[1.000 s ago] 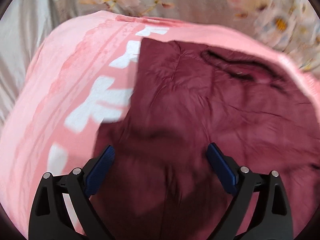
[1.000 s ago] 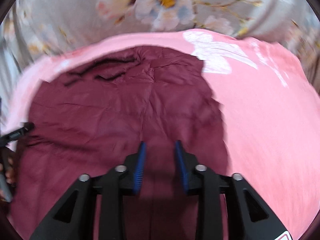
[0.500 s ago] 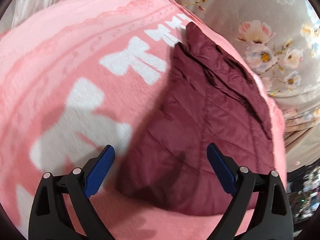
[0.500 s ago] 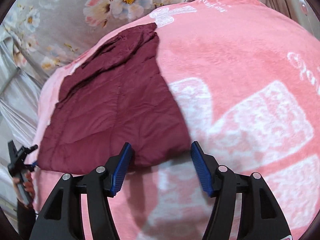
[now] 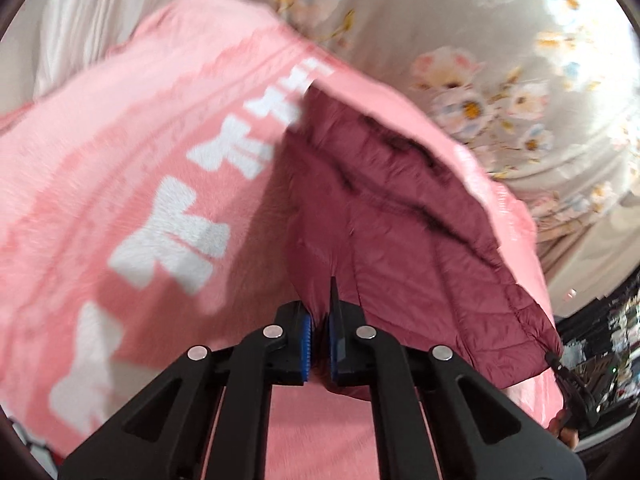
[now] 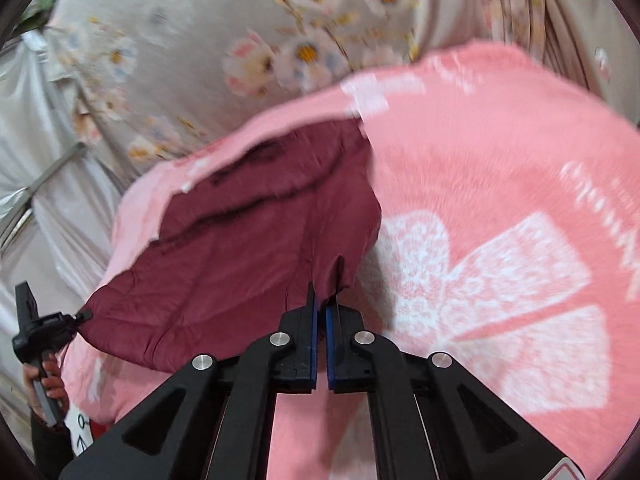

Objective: Fold large clothes

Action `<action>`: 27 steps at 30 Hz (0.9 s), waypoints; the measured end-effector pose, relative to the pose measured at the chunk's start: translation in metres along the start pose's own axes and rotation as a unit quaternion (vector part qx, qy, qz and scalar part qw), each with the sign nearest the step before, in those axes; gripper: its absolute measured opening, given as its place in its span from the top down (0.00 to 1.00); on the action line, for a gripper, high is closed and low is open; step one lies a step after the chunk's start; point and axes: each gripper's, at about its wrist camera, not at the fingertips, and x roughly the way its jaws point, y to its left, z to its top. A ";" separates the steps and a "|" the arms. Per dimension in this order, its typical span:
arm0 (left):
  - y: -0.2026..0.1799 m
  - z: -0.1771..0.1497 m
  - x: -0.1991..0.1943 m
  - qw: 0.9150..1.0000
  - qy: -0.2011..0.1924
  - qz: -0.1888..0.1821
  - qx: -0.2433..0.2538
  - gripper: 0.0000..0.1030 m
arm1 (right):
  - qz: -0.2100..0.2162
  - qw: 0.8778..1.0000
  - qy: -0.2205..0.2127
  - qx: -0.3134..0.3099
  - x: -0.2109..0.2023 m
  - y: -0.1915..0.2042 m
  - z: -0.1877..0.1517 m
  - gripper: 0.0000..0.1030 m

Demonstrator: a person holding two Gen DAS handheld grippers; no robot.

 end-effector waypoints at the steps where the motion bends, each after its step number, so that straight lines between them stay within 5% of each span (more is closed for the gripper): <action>1: -0.006 -0.005 -0.023 1.000 -0.012 -0.006 0.007 0.95 | 0.002 1.000 -0.014 -0.010 -0.021 0.005 -0.001 0.98; 8: -0.030 -0.010 -0.123 0.996 -0.081 -0.029 0.023 0.95 | 0.015 0.994 -0.107 -0.029 -0.126 0.022 0.008 0.99; 12: -0.053 0.013 -0.122 0.994 -0.103 -0.008 0.045 0.95 | 0.026 0.989 -0.145 -0.034 -0.135 0.033 0.034 0.99; 21: -0.080 0.125 0.004 0.990 -0.099 0.075 0.061 0.94 | -0.024 0.990 -0.136 -0.028 -0.001 0.042 0.136 0.99; 27: -0.076 0.174 0.125 0.985 -0.050 0.148 0.068 0.94 | -0.080 0.993 -0.084 -0.017 0.122 0.034 0.176 0.99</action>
